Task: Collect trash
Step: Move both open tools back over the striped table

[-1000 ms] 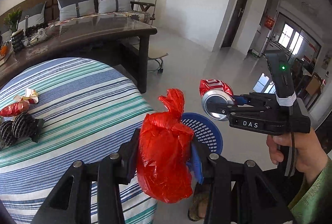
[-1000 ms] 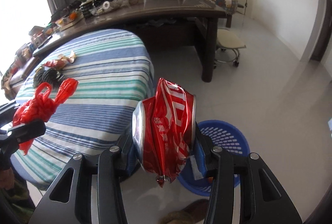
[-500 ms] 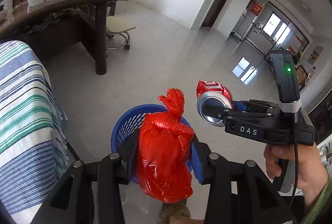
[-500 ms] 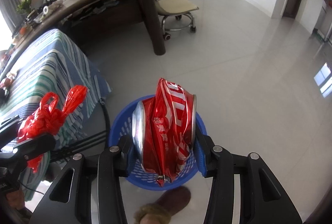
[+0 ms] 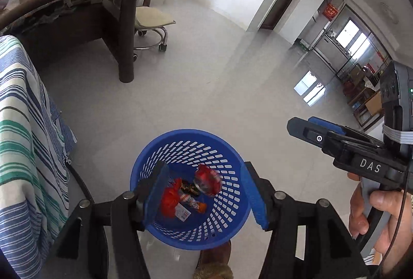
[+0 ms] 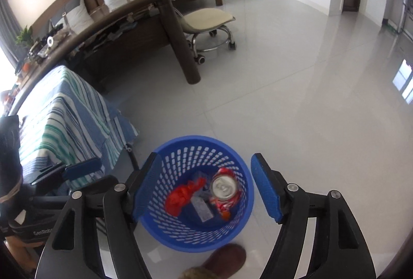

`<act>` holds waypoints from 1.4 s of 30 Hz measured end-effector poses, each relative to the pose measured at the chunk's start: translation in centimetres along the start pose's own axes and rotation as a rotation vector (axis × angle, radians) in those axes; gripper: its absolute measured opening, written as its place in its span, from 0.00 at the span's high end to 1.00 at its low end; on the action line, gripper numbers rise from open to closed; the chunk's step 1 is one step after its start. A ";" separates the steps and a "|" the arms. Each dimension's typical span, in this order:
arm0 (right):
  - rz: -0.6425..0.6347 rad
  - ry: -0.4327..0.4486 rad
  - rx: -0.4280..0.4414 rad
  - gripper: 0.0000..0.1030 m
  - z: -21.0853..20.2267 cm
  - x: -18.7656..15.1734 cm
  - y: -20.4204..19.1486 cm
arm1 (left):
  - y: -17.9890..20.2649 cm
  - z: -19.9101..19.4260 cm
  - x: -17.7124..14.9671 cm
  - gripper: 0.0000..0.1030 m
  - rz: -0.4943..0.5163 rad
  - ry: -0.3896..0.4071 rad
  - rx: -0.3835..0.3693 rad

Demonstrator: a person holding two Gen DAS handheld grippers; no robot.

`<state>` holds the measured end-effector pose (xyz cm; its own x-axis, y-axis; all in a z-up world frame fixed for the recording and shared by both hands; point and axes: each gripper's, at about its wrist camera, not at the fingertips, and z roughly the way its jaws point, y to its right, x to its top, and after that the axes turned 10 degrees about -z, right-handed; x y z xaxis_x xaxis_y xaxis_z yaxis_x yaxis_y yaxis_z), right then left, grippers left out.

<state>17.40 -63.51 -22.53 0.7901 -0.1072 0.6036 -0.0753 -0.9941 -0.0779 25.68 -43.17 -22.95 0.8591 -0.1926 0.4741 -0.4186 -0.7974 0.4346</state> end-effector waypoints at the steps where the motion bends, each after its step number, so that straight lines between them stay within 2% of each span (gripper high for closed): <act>1: -0.008 0.023 -0.016 0.21 -0.7 0.1 -0.1 | 0.1 -1.1 -0.1 0.42 0.006 0.018 0.000; 4: -0.018 0.091 -0.063 0.05 -2.6 0.4 -0.8 | 0.2 -5.1 -0.6 0.42 0.036 0.073 0.022; 9: -0.072 0.191 -0.117 0.04 -5.4 1.5 -3.5 | -1.7 -12.0 -3.1 0.39 0.046 0.123 0.066; 13: -0.160 0.257 -0.129 0.03 -6.7 2.5 -7.9 | -5.5 -16.6 -6.3 0.39 0.023 0.145 0.142; 18: -0.264 0.306 -0.039 0.02 -7.2 2.5 -15.7 | -12.3 -21.1 -10.0 0.39 -0.032 0.177 0.285; 26: -0.465 0.210 0.242 0.02 -5.0 -2.0 -31.3 | -23.3 -27.7 -13.5 0.39 -0.164 0.214 0.442; 31: -0.596 0.165 0.322 0.02 -3.7 -4.7 -39.0 | -28.0 -30.7 -14.7 0.39 -0.229 0.235 0.494; 36: -0.659 0.134 0.345 0.02 -2.5 -6.2 -42.6 | -30.8 -32.1 -15.3 0.39 -0.277 0.262 0.495; 39: -0.674 0.109 0.339 0.02 -1.8 -6.3 -43.1 | -30.8 -32.0 -15.4 0.39 -0.251 0.262 0.504; 42: -0.673 0.097 0.334 0.03 -1.4 -6.0 -43.2 | -30.6 -31.5 -15.0 0.37 -0.214 0.248 0.545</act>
<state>15.08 -19.95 -21.63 0.5420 0.5052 0.6716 0.6052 -0.7891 0.1052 16.35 2.09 -19.21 0.7861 0.0895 0.6116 0.0211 -0.9928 0.1182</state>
